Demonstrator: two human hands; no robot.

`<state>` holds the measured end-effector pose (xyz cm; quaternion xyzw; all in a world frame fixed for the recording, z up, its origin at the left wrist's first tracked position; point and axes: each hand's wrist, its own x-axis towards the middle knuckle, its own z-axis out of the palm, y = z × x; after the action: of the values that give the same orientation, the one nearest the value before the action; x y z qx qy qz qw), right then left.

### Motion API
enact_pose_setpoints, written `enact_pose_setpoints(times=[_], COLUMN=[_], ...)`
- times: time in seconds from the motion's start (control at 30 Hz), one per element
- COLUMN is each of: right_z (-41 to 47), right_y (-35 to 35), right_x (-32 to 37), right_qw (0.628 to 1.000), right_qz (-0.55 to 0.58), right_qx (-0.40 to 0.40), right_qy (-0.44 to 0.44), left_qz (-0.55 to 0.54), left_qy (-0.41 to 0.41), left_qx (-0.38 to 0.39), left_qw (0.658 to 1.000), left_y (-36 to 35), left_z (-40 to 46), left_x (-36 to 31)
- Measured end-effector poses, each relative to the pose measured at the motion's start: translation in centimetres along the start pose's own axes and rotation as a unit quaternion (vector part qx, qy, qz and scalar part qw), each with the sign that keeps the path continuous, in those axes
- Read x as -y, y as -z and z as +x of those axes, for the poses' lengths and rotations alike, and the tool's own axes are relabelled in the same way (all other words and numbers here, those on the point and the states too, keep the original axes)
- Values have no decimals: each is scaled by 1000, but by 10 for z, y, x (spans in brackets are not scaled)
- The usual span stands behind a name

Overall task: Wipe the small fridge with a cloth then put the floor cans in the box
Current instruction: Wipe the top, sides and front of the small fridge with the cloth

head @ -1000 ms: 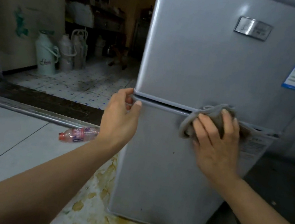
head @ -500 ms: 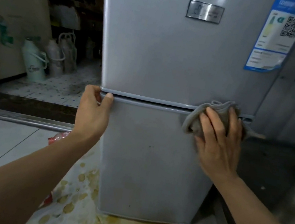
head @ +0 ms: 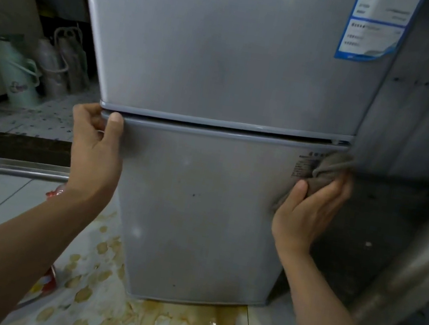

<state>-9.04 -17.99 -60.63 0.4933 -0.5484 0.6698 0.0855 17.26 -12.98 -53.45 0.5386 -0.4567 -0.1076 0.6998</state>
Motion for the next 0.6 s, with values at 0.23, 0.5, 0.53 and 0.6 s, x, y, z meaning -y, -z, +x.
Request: enact_pose_setpoints(times=[0.23, 0.5, 0.53, 0.6], right_z=[-46, 14, -6, -57], right_y=[8, -14, -16, -16], right_x=[-22, 36, 29, 5], right_qw=[985, 992, 984, 933], right_qz=[-52, -75, -106, -183], right_qx=[115, -45, -15, 96], right_qy=[-119, 94, 139, 293], left_qz=[21, 155, 151, 142], left_qy=[11, 21, 15, 8], left_qx=[44, 81, 84, 99], left_qw=[999, 984, 985, 985], left_y=[11, 14, 15, 17], left_z=[-7, -33, -32, -29], left_x=[-4, 22, 24, 28])
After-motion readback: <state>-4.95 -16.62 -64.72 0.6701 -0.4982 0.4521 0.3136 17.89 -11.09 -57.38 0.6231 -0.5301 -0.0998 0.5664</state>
